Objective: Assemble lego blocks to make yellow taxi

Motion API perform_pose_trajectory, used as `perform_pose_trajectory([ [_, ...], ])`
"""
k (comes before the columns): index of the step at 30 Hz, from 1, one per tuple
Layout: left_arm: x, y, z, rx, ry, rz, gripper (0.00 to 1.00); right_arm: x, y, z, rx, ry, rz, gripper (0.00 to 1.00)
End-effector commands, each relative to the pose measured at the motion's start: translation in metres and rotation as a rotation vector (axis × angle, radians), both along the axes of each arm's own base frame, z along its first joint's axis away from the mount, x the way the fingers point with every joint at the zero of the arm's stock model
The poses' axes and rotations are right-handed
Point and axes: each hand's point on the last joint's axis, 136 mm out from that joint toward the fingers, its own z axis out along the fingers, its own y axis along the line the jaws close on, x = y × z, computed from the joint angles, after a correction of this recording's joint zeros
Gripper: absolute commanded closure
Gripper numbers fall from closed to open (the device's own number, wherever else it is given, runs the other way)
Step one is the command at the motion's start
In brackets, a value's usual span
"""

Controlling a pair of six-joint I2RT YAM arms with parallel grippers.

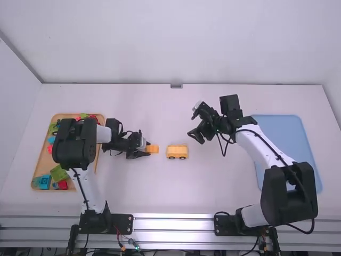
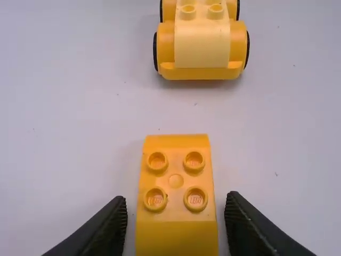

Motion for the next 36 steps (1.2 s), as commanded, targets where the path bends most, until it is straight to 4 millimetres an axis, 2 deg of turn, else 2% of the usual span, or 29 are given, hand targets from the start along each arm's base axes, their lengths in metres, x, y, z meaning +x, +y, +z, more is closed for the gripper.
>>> perform_pose_trajectory([
  [1,-0.007,-0.007,0.004,-0.050,0.017,-0.012,0.51,-0.004,0.000,0.003,0.009,-0.003,0.004,0.01],
  [4,-0.006,-0.008,0.005,-0.059,0.010,-0.013,0.53,-0.004,0.000,0.003,0.009,-0.002,0.004,0.02],
  [6,-0.006,-0.008,0.005,-0.057,0.010,-0.013,0.49,-0.004,0.000,0.003,0.009,-0.002,0.004,0.02],
  [11,-0.006,-0.008,0.004,-0.058,-0.002,-0.013,0.46,-0.004,0.000,0.003,0.009,-0.002,0.004,0.02],
  [22,-0.007,-0.010,0.004,-0.065,-0.015,-0.018,0.47,-0.004,0.000,0.003,0.009,-0.001,0.003,0.01],
  [26,-0.007,-0.015,0.004,-0.066,-0.011,-0.022,0.53,-0.004,0.000,0.003,0.010,-0.002,0.004,0.02],
  [27,-0.006,-0.017,0.004,-0.065,-0.005,-0.018,0.59,-0.004,0.000,0.003,0.009,-0.001,0.004,0.01],
  [30,-0.002,-0.020,0.003,-0.062,0.013,-0.001,0.63,-0.004,0.000,0.003,0.009,-0.002,0.003,0.01],
  [32,0.000,-0.022,0.003,-0.061,0.014,0.003,0.70,-0.004,0.000,0.003,0.008,-0.002,0.003,0.01],
  [36,0.001,-0.015,-0.002,-0.026,0.026,0.023,0.69,-0.004,0.000,0.003,0.009,-0.001,0.003,0.01],
])
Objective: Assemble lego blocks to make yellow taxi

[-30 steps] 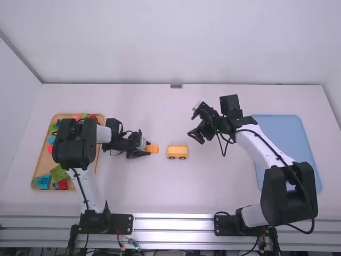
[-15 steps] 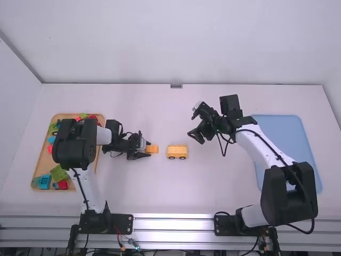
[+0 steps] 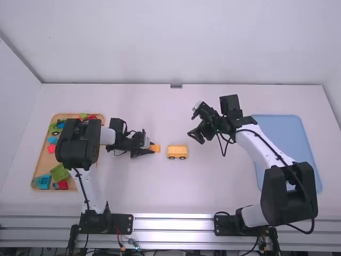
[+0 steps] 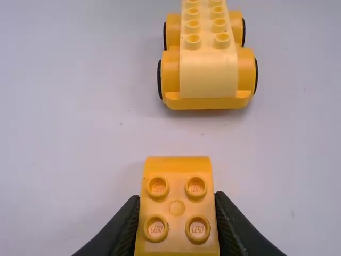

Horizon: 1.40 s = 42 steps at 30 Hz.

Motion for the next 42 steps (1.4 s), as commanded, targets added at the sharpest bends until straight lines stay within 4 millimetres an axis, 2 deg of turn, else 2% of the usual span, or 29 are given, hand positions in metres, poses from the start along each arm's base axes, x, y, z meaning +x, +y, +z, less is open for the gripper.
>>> perform_pose_trajectory([
  [1,-0.003,0.004,-0.006,0.016,0.045,0.025,0.69,-0.005,0.000,0.003,0.009,-0.001,0.004,0.02],
  [4,-0.004,0.005,-0.007,0.022,0.051,0.025,0.76,-0.004,0.000,0.003,0.009,-0.002,0.004,0.02],
  [9,-0.002,0.004,-0.001,0.018,0.036,0.023,0.75,-0.004,0.000,0.004,0.009,-0.007,0.004,0.01],
  [13,0.002,0.003,0.015,0.017,0.043,0.039,0.73,0.000,0.001,0.006,0.014,-0.025,0.004,0.01],
  [14,0.005,0.003,0.025,0.013,0.049,0.051,0.73,-0.001,0.001,0.006,0.011,-0.029,0.011,0.01],
  [16,0.005,0.003,0.036,0.010,0.057,0.062,0.73,-0.007,0.003,0.004,0.007,-0.039,0.060,0.01],
  [19,0.006,0.003,0.056,0.004,0.053,0.080,0.73,-0.031,0.016,-0.005,0.059,-0.117,0.258,0.02],
  [22,0.005,0.001,0.063,-0.008,0.050,0.081,0.74,-0.040,0.022,-0.014,0.107,-0.163,0.309,0.01],
  [23,0.003,-0.004,0.069,-0.032,0.057,0.068,0.76,-0.046,0.023,-0.024,0.136,-0.198,0.321,0.02],
  [27,-0.003,-0.014,0.080,-0.105,0.069,0.035,0.78,-0.062,0.027,-0.041,0.197,-0.279,0.349,0.01],
  [31,-0.008,-0.028,0.088,-0.154,0.060,-0.015,0.80,-0.070,0.026,-0.055,0.235,-0.320,0.328,0.02],
  [35,-0.016,-0.047,0.083,-0.119,0.046,-0.068,0.81,-0.077,0.030,-0.071,0.288,-0.320,0.370,0.02],
  [40,-0.022,-0.067,0.077,-0.075,0.046,-0.105,0.81,-0.070,0.032,-0.088,0.331,-0.296,0.393,0.02],
  [42,-0.020,-0.076,0.074,-0.053,0.065,-0.089,0.84,-0.069,0.037,-0.095,0.359,-0.302,0.448,0.01],
])
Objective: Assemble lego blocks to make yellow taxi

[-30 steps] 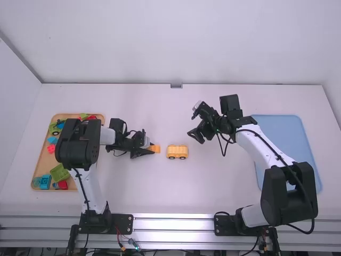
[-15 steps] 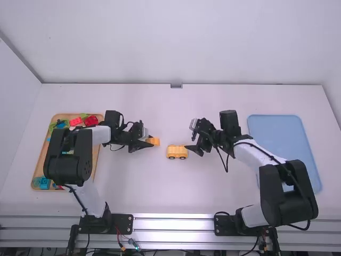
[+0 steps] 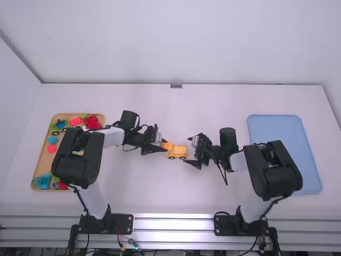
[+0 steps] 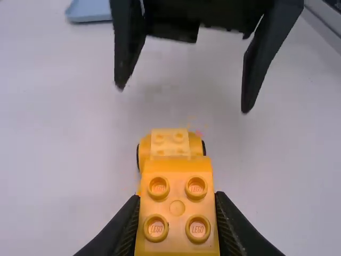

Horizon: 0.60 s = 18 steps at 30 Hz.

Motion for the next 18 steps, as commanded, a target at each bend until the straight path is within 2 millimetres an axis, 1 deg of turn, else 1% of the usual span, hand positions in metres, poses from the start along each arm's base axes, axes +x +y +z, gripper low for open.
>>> perform_pose_trajectory([
  [1,-0.001,-0.008,0.000,0.020,0.050,0.025,0.85,0.001,0.008,0.001,0.059,-0.013,0.084,0.01],
  [5,-0.004,-0.019,0.000,0.022,0.058,0.015,0.86,0.009,0.014,-0.013,0.078,0.010,0.119,0.01],
  [8,-0.005,-0.023,0.000,0.018,0.041,0.004,0.88,0.010,0.020,-0.016,0.115,0.028,0.161,0.01],
  [11,-0.005,-0.023,-0.002,0.010,0.050,0.023,0.88,0.017,0.021,-0.022,0.120,0.040,0.161,0.01],
  [12,-0.003,-0.023,-0.004,0.009,0.065,0.045,0.86,0.018,0.020,-0.026,0.113,0.046,0.156,0.01],
  [14,0.001,-0.020,-0.008,0.020,0.084,0.090,0.86,0.018,0.020,-0.031,0.110,0.057,0.155,0.01],
  [18,0.003,-0.021,-0.014,0.026,0.091,0.137,0.85,0.014,0.020,-0.042,0.098,0.057,0.161,0.01],
])
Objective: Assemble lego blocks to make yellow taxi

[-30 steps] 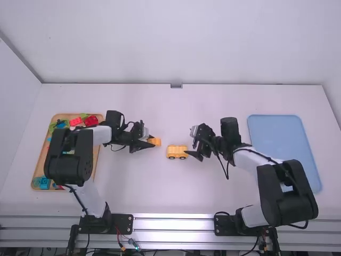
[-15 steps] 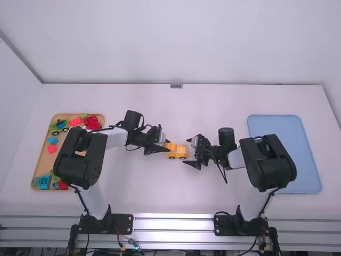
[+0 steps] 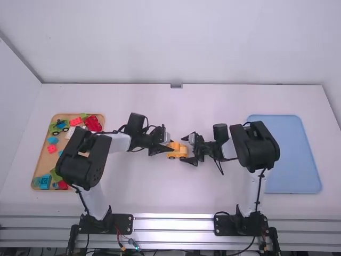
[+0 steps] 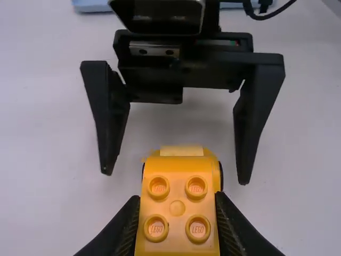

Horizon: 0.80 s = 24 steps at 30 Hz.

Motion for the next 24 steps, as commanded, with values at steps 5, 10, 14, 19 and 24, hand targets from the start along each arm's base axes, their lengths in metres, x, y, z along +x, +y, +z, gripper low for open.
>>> perform_pose_trajectory([
  [5,-0.007,0.001,-0.005,-0.006,0.052,0.041,0.86,-0.007,0.008,-0.008,0.004,0.000,0.038,0.02],
  [10,-0.010,-0.002,-0.006,-0.005,0.066,0.037,0.89,0.001,0.016,-0.017,-0.067,0.020,-0.003,0.02],
  [14,-0.009,-0.002,-0.005,-0.008,0.069,0.040,0.91,0.000,0.020,-0.021,-0.091,0.009,-0.003,0.10],
  [19,-0.009,-0.002,-0.005,-0.010,0.069,0.038,0.94,0.000,0.017,-0.022,-0.092,0.012,-0.009,0.21],
  [24,-0.009,-0.003,-0.004,-0.011,0.067,0.036,0.97,0.001,0.016,-0.021,-0.089,0.014,-0.012,0.25],
])
